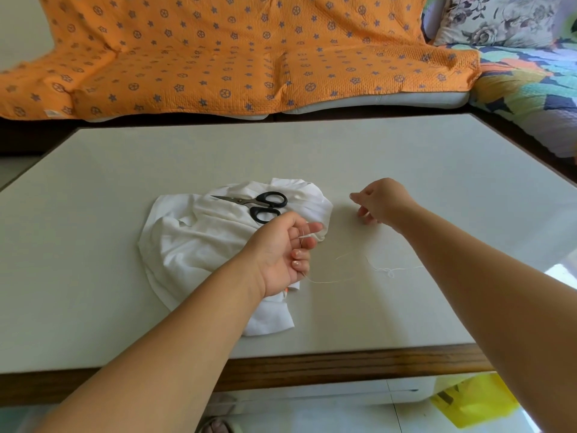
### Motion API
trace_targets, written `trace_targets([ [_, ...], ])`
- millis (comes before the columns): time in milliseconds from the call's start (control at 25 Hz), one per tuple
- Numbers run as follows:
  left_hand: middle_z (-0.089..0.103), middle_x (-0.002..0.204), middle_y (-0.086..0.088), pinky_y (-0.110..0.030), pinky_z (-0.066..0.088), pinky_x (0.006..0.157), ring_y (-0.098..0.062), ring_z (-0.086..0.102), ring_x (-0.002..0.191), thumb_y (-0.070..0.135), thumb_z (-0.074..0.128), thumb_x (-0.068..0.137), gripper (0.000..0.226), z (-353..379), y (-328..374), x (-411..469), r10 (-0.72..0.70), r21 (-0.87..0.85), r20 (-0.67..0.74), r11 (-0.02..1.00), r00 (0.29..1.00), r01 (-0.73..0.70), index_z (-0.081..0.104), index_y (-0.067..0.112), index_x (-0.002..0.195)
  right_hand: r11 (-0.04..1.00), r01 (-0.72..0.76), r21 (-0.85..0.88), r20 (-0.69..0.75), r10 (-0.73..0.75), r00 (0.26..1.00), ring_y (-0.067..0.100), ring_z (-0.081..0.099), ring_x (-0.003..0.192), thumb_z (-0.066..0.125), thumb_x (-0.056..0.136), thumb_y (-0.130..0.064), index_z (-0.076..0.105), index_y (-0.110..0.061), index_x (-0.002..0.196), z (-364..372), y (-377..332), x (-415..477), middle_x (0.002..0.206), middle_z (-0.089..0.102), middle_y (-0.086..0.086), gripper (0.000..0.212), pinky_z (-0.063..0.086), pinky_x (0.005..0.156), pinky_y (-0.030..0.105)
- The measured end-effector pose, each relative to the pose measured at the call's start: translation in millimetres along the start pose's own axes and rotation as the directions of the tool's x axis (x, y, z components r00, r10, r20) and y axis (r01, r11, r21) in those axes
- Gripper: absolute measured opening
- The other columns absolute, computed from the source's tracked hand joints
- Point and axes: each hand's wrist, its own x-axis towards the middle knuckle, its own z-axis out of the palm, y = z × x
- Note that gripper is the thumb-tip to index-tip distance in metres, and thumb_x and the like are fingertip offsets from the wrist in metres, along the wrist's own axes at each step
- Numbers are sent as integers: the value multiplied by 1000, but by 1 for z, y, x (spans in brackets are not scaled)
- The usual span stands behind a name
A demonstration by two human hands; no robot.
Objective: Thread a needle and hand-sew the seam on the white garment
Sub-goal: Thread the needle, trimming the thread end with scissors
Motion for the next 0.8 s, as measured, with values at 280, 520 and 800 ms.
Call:
trace_targets([
  [280, 53, 64, 1, -18, 23, 44, -8, 29, 47, 24, 45, 91, 24, 11, 1, 8, 2, -7, 10, 1000, 1000, -2, 63, 11, 99, 980, 96, -173, -145, -122, 982, 20, 59, 80, 63, 92, -31, 64, -17, 91, -15, 7, -20, 92, 66, 1, 15, 44, 68, 28],
  [520, 55, 64, 0, -18, 23, 44, -8, 32, 46, 28, 44, 93, 26, 20, -1, 10, -18, -5, -4, 1000, 1000, 18, 63, 11, 95, 974, 171, -151, -64, -182, 981, 28, 65, 88, 53, 96, -36, 71, -12, 99, -17, 9, -43, 96, 71, 9, 31, 53, 77, 38],
  [800, 54, 66, -1, -18, 23, 45, -8, 33, 47, 28, 46, 94, 24, 21, -2, 10, -22, -5, -10, 1000, 1000, 22, 62, 11, 94, 960, 190, -207, -54, -205, 977, 15, 60, 94, 50, 88, -4, 61, -28, 123, -16, 21, -48, 105, 66, -6, 44, 43, 72, 24],
])
